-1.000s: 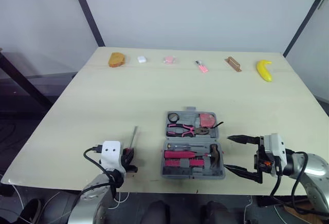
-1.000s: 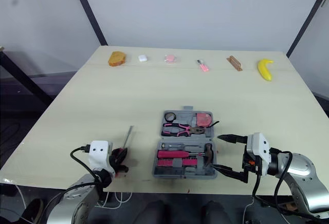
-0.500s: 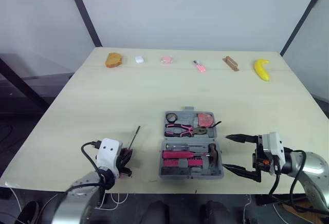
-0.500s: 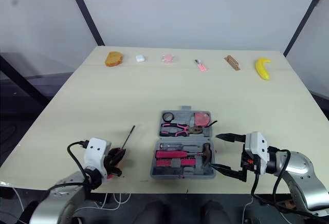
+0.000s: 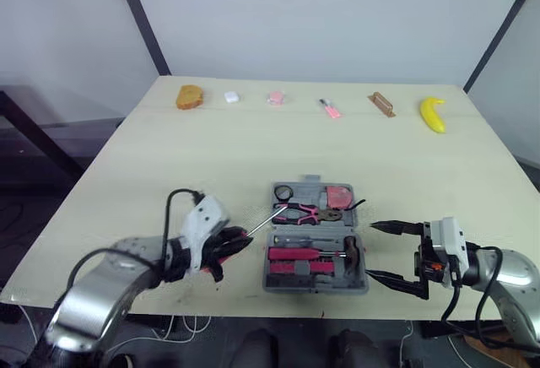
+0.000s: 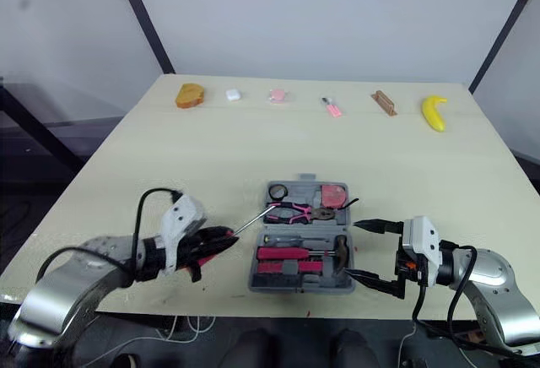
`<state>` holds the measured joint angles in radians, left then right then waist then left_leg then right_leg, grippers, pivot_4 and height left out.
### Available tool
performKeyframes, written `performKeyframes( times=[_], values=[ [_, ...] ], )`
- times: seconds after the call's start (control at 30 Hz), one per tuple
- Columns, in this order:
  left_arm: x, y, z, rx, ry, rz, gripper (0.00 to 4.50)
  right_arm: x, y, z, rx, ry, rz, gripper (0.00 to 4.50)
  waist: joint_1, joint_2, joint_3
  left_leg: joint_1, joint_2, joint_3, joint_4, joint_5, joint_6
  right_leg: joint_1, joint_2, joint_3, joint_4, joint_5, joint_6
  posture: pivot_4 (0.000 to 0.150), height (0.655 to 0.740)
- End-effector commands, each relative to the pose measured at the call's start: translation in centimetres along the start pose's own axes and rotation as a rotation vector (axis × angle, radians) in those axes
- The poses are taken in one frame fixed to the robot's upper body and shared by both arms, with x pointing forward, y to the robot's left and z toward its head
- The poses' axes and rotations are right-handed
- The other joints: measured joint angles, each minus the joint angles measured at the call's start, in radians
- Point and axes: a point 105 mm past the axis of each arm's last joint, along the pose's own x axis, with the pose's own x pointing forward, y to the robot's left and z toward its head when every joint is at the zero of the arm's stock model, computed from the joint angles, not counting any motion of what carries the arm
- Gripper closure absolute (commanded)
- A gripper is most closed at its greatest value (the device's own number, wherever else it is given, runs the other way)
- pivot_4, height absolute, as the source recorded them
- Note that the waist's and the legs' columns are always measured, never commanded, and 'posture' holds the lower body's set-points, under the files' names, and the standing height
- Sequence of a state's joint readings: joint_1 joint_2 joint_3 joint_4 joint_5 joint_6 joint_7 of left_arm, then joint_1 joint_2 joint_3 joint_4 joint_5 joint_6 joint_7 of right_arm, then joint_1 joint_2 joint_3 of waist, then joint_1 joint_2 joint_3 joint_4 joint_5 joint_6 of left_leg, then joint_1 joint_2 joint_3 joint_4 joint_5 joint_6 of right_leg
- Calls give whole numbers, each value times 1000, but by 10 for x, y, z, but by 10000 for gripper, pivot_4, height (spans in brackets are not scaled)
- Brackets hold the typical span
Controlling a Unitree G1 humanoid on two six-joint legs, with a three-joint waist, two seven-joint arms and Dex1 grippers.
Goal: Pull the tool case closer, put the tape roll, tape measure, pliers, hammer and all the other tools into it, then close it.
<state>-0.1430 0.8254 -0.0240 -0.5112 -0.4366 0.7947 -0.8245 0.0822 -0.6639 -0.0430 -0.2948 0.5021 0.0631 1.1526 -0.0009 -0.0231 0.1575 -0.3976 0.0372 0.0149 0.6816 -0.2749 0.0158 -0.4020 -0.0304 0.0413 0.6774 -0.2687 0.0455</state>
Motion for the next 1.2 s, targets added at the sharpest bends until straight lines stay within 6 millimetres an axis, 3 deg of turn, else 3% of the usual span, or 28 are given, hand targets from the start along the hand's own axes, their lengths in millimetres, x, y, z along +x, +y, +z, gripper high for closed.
performKeyframes(
  times=[0.03,0.2,0.43,0.53,0.9,1.2],
  values=[
    [9,-11,11,63,37,-125,39553,-6,-1,8,-35,-13,-29,0,-1,0,0,0,0,0,0,0,0,0,0,0,0,0,0,1500,7400],
    [22,-24,28,151,74,-298,39553,-15,-1,6,-32,-3,-53,0,-8,0,0,0,0,1,0,0,0,0,1,1,0,0,0,1500,7400],
    [42,-37,34,244,136,-428,39553,-28,0,4,-9,19,-60,0,-9,0,1,0,0,2,0,0,0,0,3,2,0,0,0,1500,7400],
    [54,-48,28,290,196,-509,39553,-33,-1,3,-17,41,-64,0,-7,0,1,-1,0,2,1,0,0,0,3,2,0,0,0,1500,7400],
    [75,-60,7,275,361,-523,39553,-36,6,-3,-11,53,-76,0,-9,0,1,-1,0,2,1,0,0,0,4,2,0,0,0,1500,7400],
    [91,-67,2,275,377,-531,39553,-37,10,-3,-5,62,-71,0,-6,0,1,-1,0,1,1,0,0,0,4,2,0,0,0,1500,7400]
  ],
)
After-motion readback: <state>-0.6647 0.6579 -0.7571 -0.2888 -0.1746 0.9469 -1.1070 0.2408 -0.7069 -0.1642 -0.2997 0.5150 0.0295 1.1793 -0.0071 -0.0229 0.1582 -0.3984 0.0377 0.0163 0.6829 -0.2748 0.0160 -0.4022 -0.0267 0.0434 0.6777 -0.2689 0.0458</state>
